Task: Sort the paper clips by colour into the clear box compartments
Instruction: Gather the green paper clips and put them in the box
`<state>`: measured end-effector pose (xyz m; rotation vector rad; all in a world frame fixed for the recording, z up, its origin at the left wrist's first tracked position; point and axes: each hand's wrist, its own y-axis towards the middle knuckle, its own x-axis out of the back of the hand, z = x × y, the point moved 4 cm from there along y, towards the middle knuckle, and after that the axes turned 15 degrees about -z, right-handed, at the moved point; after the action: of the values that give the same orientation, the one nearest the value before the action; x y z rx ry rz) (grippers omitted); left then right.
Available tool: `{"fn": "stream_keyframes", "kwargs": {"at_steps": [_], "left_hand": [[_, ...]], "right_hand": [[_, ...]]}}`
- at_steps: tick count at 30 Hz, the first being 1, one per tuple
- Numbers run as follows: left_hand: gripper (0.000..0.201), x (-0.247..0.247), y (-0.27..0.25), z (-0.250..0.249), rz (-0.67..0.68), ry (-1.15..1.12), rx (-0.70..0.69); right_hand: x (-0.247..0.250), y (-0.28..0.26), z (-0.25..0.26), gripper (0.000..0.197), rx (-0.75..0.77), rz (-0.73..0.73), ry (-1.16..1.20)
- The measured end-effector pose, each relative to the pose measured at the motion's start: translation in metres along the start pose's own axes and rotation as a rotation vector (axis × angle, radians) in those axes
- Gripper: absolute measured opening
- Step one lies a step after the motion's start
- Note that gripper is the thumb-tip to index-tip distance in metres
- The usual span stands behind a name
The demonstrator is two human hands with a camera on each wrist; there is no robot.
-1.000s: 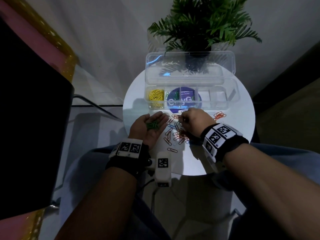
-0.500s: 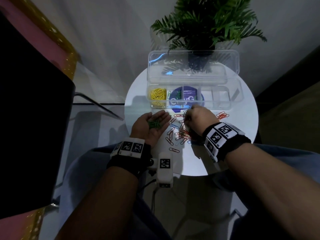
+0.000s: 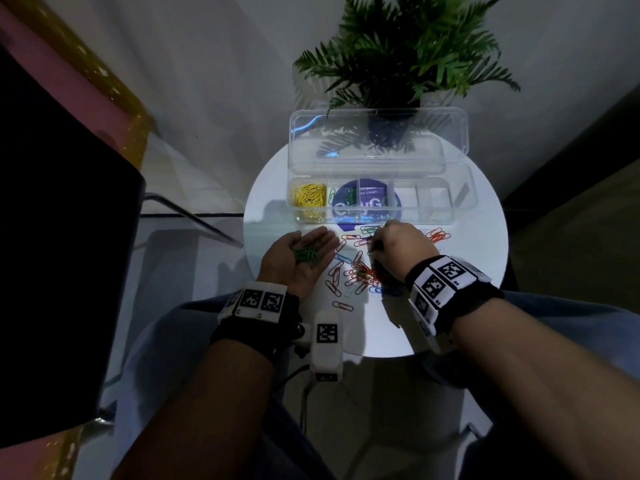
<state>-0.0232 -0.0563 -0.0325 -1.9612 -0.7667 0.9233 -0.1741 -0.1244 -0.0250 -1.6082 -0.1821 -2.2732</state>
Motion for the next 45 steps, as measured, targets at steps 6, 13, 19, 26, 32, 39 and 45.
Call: {"fn": "stream_keyframes", "kwargs": {"at_steps": [6, 13, 19, 26, 32, 39, 45], "left_hand": [[0.040, -0.002, -0.001, 0.001, 0.006, -0.001, 0.008], [0.041, -0.001, 0.000, 0.002, -0.007, -0.006, -0.004], [0.041, -0.001, 0.000, 0.001, -0.018, -0.002, -0.005], [0.041, -0.001, 0.000, 0.001, -0.017, 0.010, -0.008], [0.041, -0.002, -0.002, 0.002, -0.023, 0.017, -0.019], [0.041, -0.002, -0.001, 0.002, -0.030, 0.017, -0.021], [0.042, -0.002, -0.002, 0.002, -0.026, 0.019, -0.014]], "right_hand": [[0.006, -0.003, -0.002, 0.022, 0.010, 0.019, 0.073], [0.024, -0.012, 0.009, 0.015, 0.162, -0.076, 0.247], [0.002, -0.019, 0.017, 0.024, 0.214, 0.161, 0.012], [0.002, -0.017, 0.011, 0.023, 0.194, 0.115, -0.036], [0.004, -0.017, 0.009, 0.024, 0.121, 0.031, 0.034], [0.003, -0.017, 0.017, 0.025, 0.134, 0.083, -0.002], [0.004, -0.016, 0.016, 0.020, 0.096, 0.104, 0.039]]}}
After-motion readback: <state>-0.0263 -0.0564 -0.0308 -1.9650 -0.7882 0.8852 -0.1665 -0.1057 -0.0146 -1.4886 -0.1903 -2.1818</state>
